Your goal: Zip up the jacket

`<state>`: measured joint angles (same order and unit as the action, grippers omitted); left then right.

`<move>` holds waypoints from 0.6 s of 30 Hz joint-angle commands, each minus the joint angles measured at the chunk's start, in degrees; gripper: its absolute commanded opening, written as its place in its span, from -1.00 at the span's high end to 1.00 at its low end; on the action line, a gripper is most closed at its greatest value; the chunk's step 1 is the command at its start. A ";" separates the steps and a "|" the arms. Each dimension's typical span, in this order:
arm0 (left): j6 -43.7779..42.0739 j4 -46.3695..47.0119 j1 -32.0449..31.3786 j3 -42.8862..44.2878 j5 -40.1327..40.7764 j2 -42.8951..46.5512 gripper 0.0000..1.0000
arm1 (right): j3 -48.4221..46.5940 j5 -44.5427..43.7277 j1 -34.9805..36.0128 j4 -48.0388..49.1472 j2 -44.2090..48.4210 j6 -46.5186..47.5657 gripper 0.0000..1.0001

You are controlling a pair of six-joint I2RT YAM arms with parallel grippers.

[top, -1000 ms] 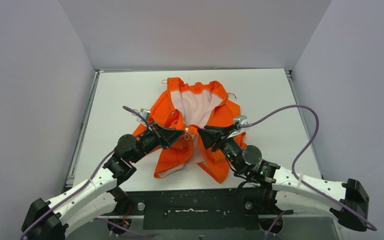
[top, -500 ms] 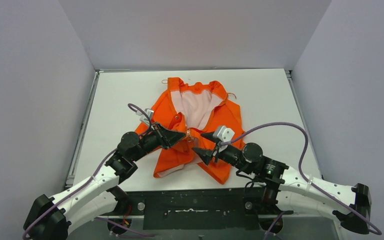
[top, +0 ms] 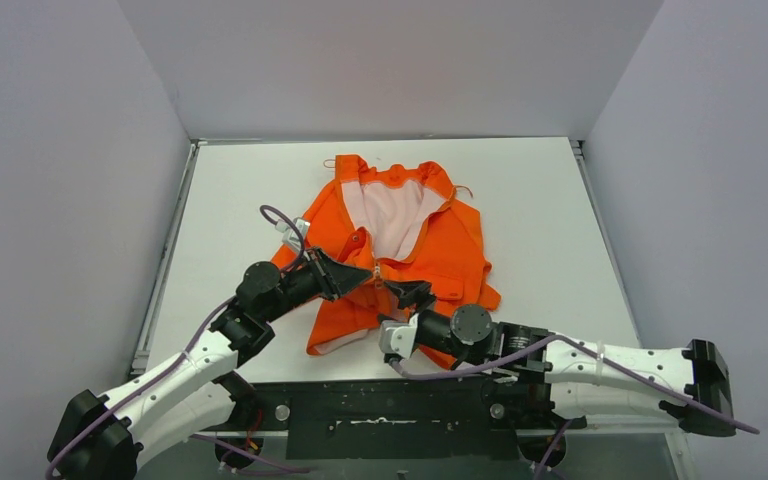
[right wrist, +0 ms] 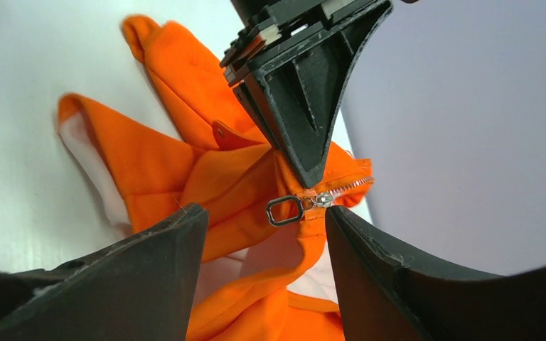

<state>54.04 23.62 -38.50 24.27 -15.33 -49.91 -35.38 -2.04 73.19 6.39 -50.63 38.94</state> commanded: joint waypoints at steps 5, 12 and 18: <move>1.31 2.16 0.66 2.84 -2.22 0.60 1.00 | -0.40 -23.14 7.17 9.96 -6.07 21.42 -0.23; 1.76 2.14 0.89 2.80 -2.75 0.58 1.00 | 1.86 -28.01 9.91 19.05 -12.16 29.72 -0.18; 1.93 2.10 0.97 2.97 -3.07 0.21 1.00 | 3.58 -28.83 10.36 24.58 -16.20 31.34 -0.16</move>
<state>55.40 23.27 -37.87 24.27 -17.06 -49.91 -32.67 -27.29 82.98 22.26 -65.69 66.94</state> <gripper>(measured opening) 0.039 0.585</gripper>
